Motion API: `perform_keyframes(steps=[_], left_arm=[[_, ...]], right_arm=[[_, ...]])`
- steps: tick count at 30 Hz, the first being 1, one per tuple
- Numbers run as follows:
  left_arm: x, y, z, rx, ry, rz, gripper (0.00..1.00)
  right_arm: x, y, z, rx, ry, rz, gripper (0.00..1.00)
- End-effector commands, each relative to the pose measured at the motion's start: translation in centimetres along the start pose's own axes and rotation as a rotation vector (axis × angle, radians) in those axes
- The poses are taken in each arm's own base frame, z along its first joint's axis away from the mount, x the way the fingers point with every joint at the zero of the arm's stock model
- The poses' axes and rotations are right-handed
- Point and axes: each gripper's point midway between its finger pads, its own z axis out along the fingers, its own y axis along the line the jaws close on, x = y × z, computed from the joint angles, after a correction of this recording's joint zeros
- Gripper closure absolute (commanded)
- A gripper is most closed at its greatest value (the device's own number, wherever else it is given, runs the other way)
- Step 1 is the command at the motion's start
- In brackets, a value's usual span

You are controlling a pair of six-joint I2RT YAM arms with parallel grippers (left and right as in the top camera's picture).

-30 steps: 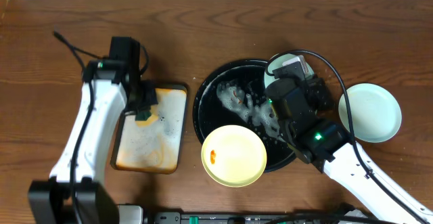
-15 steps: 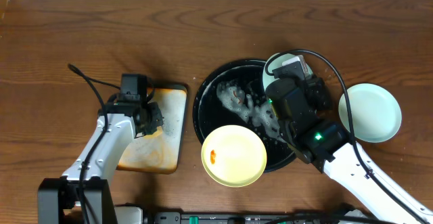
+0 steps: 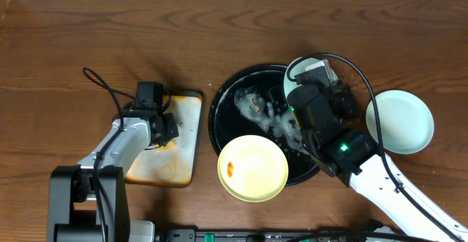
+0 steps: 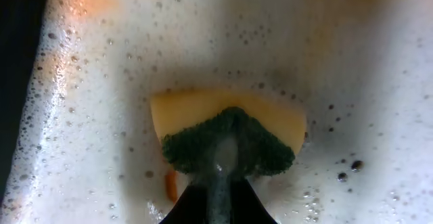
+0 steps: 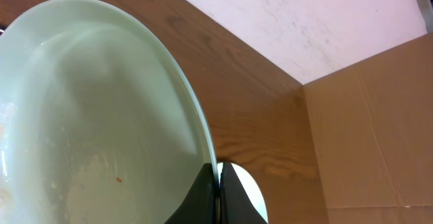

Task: Clean dirty plates on tray and stack at the side
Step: 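Carry the green plate right and stack it on the cleaned plate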

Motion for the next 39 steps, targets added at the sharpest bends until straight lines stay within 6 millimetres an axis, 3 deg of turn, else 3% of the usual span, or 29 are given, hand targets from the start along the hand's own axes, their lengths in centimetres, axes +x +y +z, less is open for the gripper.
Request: perform_keyframes(steps=[1,22,26,35,39], left_arm=[[2.8,1.2,2.6,-0.053,0.107,0.002,0.92],[2.7,1.1,2.6,-0.05,0.1,-0.003,0.92],[2.7,1.1,2.6,-0.05,0.1,-0.002,0.92],[2.8,0.7,2.6,-0.026,0.109,-0.004,0.92],[2.8,0.7,2.6,-0.026,0.108,-0.004,0.92]], right_arm=[[-0.6,-1.1,-0.3,0.022,-0.012,0.054,0.99],[-0.6,-1.1,-0.3,0.022,-0.012,0.055,0.99],[-0.2,-1.3,0.0,0.028,0.0,0.166,0.99],[5.0,-5.2,3.7,-0.117,0.203,0.592,0.99],[8.5,-8.4,5.0,-0.165,0.298,0.839,0.99]])
